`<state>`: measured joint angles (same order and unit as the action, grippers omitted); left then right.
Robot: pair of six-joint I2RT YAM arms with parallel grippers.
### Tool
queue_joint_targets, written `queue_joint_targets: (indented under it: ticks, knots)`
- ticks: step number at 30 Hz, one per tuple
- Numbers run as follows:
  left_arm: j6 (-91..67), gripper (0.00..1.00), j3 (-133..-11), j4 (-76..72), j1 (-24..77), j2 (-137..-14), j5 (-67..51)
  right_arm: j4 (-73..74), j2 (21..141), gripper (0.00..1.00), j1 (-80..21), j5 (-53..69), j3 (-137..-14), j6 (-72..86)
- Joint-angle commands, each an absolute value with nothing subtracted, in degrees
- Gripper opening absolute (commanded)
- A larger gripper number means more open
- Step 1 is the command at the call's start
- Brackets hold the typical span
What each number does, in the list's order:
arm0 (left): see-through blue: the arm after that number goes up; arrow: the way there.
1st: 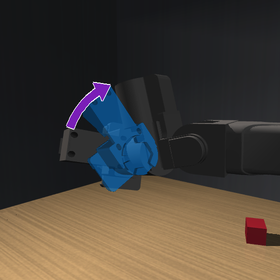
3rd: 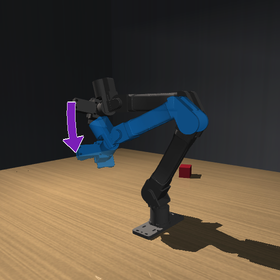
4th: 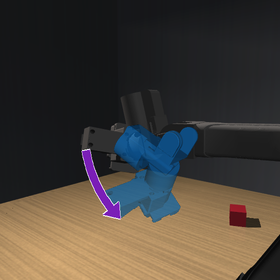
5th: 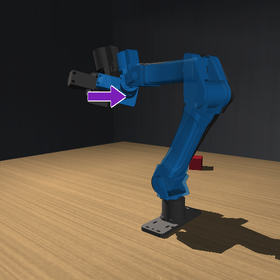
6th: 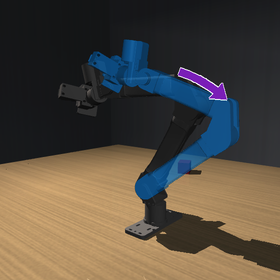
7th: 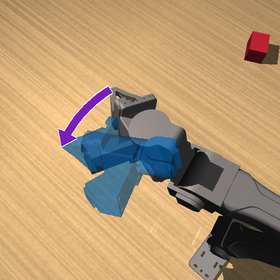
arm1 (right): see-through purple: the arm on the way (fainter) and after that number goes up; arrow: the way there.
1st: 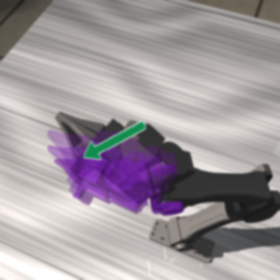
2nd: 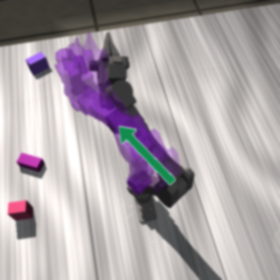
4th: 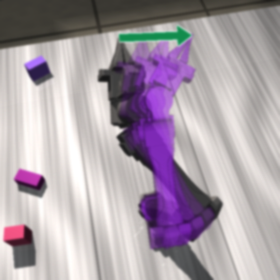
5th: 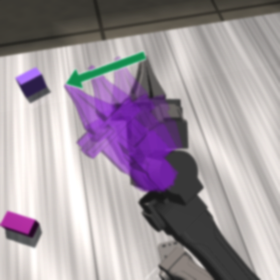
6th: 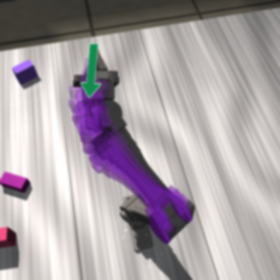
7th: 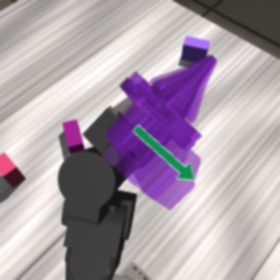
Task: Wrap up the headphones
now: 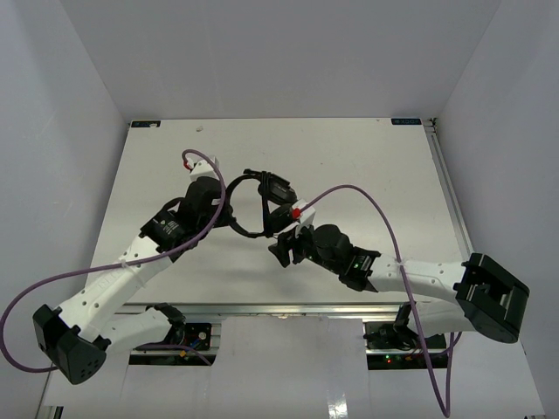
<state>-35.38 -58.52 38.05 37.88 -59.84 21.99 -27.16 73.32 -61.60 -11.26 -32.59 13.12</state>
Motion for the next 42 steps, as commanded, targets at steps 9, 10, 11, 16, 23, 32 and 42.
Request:
queue_joint_targets:
  ticks: [9, 10, 11, 16, 23, 32, 42]
  knots:
    - [-36.62, 0.00, -61.50, 31.90, 34.43, -64.81, 18.74, -23.00, 64.06, 0.80, -61.61, -11.27, -28.47, 12.53]
    - [-36.47, 0.00, -61.79, 31.91, 34.09, -65.25, 18.64, -22.43, 63.56, 0.81, -61.61, -11.16, -28.22, 12.58]
    - [-36.38, 0.00, -61.99, 32.00, 33.78, -65.80, 18.72, -22.37, 63.49, 0.81, -61.61, -11.05, -28.18, 12.76]
    - [-35.95, 0.00, -62.84, 32.02, 30.66, -68.55, 18.61, -19.17, 61.26, 0.83, -61.67, -12.17, -26.90, 13.62]
    - [-35.16, 0.00, -64.35, 30.83, 22.41, -72.90, 14.43, -18.29, 58.11, 0.84, -61.52, -18.05, -25.20, 15.29]
    - [-34.32, 0.00, -64.83, 29.37, 15.75, -74.02, 11.95, -29.69, 68.07, 0.54, -54.12, -6.91, -28.25, 13.57]
    - [-31.81, 0.00, -66.49, 25.66, 2.54, -79.90, 10.56, -34.65, 74.90, 0.48, -51.63, -3.20, -29.76, 14.25]
